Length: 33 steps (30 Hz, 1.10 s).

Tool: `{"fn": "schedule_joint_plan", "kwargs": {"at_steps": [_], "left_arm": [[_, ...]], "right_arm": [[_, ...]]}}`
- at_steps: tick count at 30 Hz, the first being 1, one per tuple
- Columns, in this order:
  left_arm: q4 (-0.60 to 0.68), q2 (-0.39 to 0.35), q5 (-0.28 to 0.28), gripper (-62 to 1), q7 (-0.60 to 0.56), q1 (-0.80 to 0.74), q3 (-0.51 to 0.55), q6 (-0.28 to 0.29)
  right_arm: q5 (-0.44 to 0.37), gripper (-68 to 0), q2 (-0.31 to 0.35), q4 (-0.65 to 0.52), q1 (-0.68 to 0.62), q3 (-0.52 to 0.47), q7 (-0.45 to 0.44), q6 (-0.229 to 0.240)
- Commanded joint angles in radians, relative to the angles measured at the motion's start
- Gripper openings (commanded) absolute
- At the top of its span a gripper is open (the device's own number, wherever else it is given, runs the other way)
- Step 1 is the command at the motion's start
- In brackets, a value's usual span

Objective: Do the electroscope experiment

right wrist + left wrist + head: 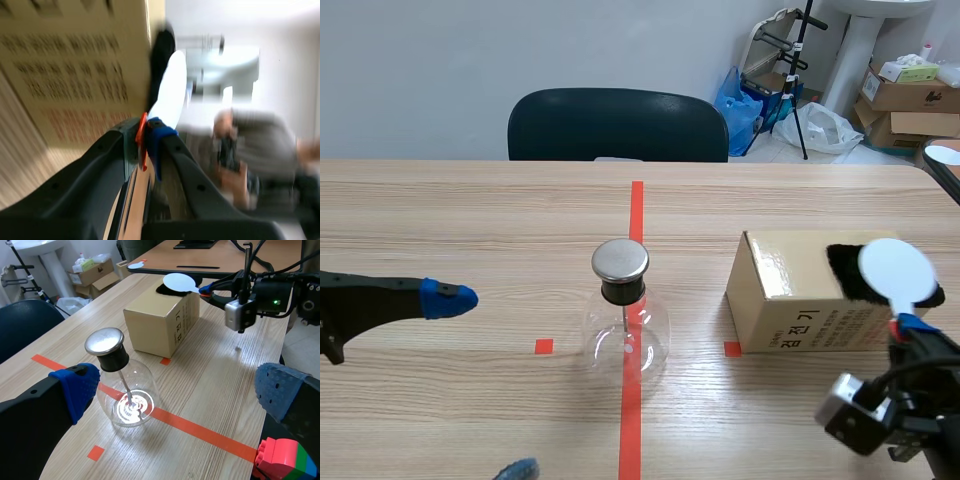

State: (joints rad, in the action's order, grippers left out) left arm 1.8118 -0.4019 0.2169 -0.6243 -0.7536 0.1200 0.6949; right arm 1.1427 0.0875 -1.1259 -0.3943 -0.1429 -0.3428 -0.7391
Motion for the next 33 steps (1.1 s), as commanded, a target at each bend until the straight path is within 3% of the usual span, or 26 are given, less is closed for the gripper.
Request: {"fn": "schedule_joint_plan", "kwargs": {"at_steps": [1, 4, 5, 7, 8, 9, 13, 14, 17, 18, 21, 22, 23, 26, 27, 29, 31, 33], "left_arm": [[0.005, 0.002, -0.011, 1.4, -0.014, -0.008, -0.007, 0.001], [0.005, 0.002, -0.011, 1.4, -0.014, -0.008, -0.007, 0.001], [0.005, 0.002, -0.011, 1.4, -0.014, -0.008, -0.007, 0.001], [0.005, 0.002, -0.011, 1.4, -0.014, -0.008, -0.007, 0.001], [0.005, 0.002, -0.011, 1.4, -0.015, -0.008, -0.007, 0.001], [0.005, 0.002, -0.011, 1.4, -0.015, -0.008, -0.007, 0.001], [0.005, 0.002, -0.011, 1.4, -0.015, -0.008, -0.007, 0.001], [0.005, 0.002, -0.011, 1.4, -0.014, -0.008, -0.007, 0.001], [0.005, 0.002, -0.010, 1.4, -0.015, -0.008, -0.007, 0.001], [0.005, 0.002, -0.010, 1.4, -0.015, -0.008, -0.007, 0.001], [0.005, 0.002, -0.010, 1.4, -0.014, -0.008, -0.007, 0.001], [0.005, 0.002, -0.010, 1.4, -0.014, -0.008, -0.007, 0.001], [0.005, 0.002, -0.010, 1.4, -0.014, -0.008, -0.007, 0.001], [0.005, 0.002, -0.010, 1.4, -0.014, -0.008, -0.007, 0.001], [0.005, 0.002, -0.010, 1.4, -0.014, -0.008, -0.007, 0.001], [0.005, 0.002, -0.010, 1.4, -0.014, -0.008, -0.007, 0.001], [0.005, 0.002, -0.010, 1.4, -0.014, -0.008, -0.007, 0.001], [0.005, 0.002, -0.010, 1.4, -0.014, -0.008, -0.007, 0.001]], "right_arm": [[0.002, -66.5, 0.021, -0.014, -0.010, -0.021, -0.023, -0.033], [0.009, -66.5, 0.020, -0.014, -0.008, -0.014, -0.246, -0.001], [0.009, -66.5, 0.019, -0.014, -0.008, -0.013, -0.253, -0.009], [0.009, -66.5, 0.017, -0.014, -0.016, -0.013, -0.138, -0.043], [0.010, -66.5, 0.017, -0.014, -0.022, -0.013, -0.068, -0.042], [0.019, -66.5, 0.018, -0.014, -0.025, -0.015, -0.053, -0.033], [0.037, -66.5, 0.017, -0.019, -0.024, -0.010, -0.246, -0.024], [0.031, -66.5, 0.014, -0.026, -0.024, -0.010, -0.221, -0.036], [0.029, -66.5, 0.009, -0.032, -0.039, -0.015, -0.019, -0.036], [0.035, -66.5, 0.010, -0.032, -0.041, -0.015, -0.028, -0.021], [0.046, -66.5, 0.009, -0.034, -0.040, -0.010, -0.219, -0.019], [0.045, -66.5, 0.009, -0.037, -0.039, -0.007, -0.232, -0.022], [0.038, -66.5, 0.009, -0.040, -0.039, -0.006, -0.204, -0.034], [0.033, -66.5, 0.009, -0.042, -0.047, -0.015, -0.010, -0.044], [0.033, -66.5, 0.009, -0.042, -0.050, -0.016, -0.009, -0.028], [0.043, -66.5, 0.006, -0.042, -0.050, -0.011, -0.114, 0.008], [0.043, -66.5, 0.003, -0.045, -0.046, -0.006, -0.212, -0.003], [0.034, -66.5, 0.001, -0.051, -0.047, -0.004, -0.148, -0.044]]}}
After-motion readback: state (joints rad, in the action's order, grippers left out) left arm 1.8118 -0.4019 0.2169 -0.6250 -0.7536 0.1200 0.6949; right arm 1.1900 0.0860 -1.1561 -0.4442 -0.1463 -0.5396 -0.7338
